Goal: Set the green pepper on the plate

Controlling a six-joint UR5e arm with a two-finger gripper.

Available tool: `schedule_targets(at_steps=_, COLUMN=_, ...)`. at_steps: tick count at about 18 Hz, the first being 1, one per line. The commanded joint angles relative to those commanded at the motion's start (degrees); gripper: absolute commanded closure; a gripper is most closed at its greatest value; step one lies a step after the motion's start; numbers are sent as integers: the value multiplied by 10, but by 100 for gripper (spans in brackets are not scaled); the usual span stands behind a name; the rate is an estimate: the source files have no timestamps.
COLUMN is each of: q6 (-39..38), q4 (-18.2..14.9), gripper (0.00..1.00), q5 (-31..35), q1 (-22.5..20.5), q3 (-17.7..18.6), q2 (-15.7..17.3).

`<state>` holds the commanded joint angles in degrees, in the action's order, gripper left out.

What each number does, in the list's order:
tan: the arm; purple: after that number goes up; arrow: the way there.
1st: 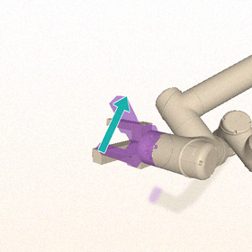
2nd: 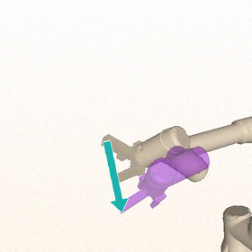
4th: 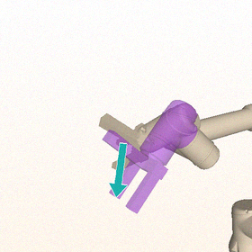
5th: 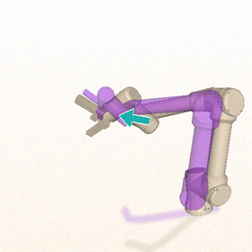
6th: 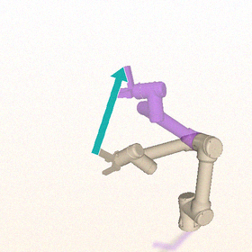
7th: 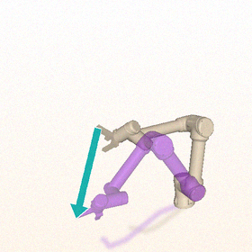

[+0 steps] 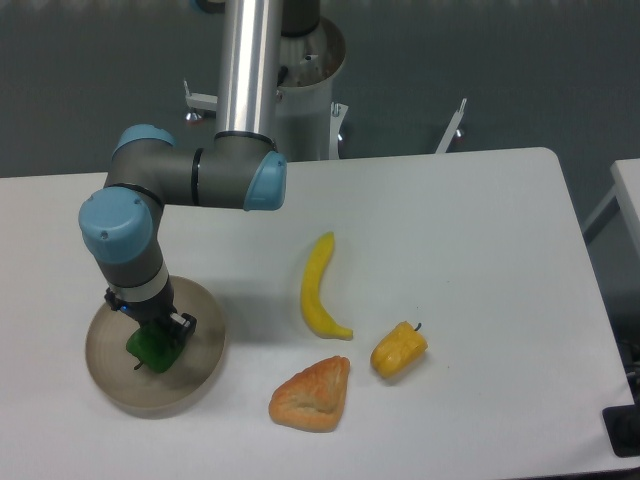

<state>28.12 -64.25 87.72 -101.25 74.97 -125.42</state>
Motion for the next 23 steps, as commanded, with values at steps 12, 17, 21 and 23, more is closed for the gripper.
schedule_targets(at_steps=12, q6=9, q4=-2, gripper=77, q5=-11, q1=0, q3=1, q2=-4)
schedule_targets(at_steps=17, q6=9, q4=-2, gripper=64, q5=-12, q1=0, q3=1, q2=-4)
schedule_targets(at_steps=21, q6=11, q4=-2, gripper=28, q5=-11, q1=-1, q3=-2, q2=1)
schedule_targets(at_steps=23, q6=11, q4=-3, gripper=9, q5=-11, q1=-3, q3=-5, q2=3)
